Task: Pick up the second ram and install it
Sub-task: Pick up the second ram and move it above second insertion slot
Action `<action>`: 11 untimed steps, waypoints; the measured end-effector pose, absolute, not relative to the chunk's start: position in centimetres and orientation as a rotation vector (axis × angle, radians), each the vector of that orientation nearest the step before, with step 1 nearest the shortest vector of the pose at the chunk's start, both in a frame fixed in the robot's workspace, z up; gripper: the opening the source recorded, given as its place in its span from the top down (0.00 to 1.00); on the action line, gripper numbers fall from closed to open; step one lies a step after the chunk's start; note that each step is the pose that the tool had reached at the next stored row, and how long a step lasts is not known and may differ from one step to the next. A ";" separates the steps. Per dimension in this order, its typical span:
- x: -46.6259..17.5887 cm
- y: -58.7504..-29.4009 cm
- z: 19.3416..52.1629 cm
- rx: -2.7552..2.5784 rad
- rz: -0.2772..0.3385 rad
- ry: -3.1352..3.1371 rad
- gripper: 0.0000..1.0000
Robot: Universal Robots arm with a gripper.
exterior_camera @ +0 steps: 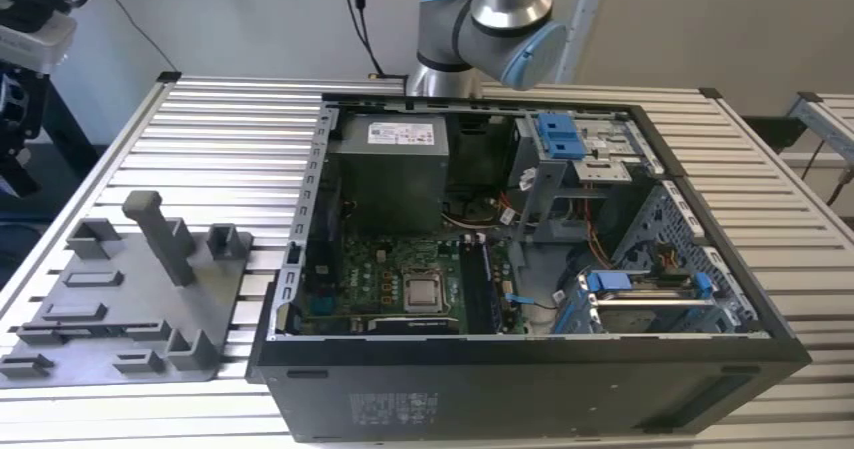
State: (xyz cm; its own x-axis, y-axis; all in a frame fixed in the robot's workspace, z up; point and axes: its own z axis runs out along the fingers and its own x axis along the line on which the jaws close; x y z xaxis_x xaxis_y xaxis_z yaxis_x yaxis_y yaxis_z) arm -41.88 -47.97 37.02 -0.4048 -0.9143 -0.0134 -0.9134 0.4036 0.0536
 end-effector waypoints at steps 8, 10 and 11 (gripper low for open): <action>-41.9 -48.0 36.9 1.887 -0.079 -2.483 0.89; -41.9 -48.0 36.8 1.930 -0.078 -2.448 0.89; -41.9 -48.0 36.8 1.953 -0.078 -2.430 0.89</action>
State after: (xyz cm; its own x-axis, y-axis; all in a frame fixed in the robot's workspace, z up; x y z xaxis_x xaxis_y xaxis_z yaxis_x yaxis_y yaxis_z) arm -41.88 -47.96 36.83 -0.2157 -0.9764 -0.0133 -0.9752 0.2147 0.0535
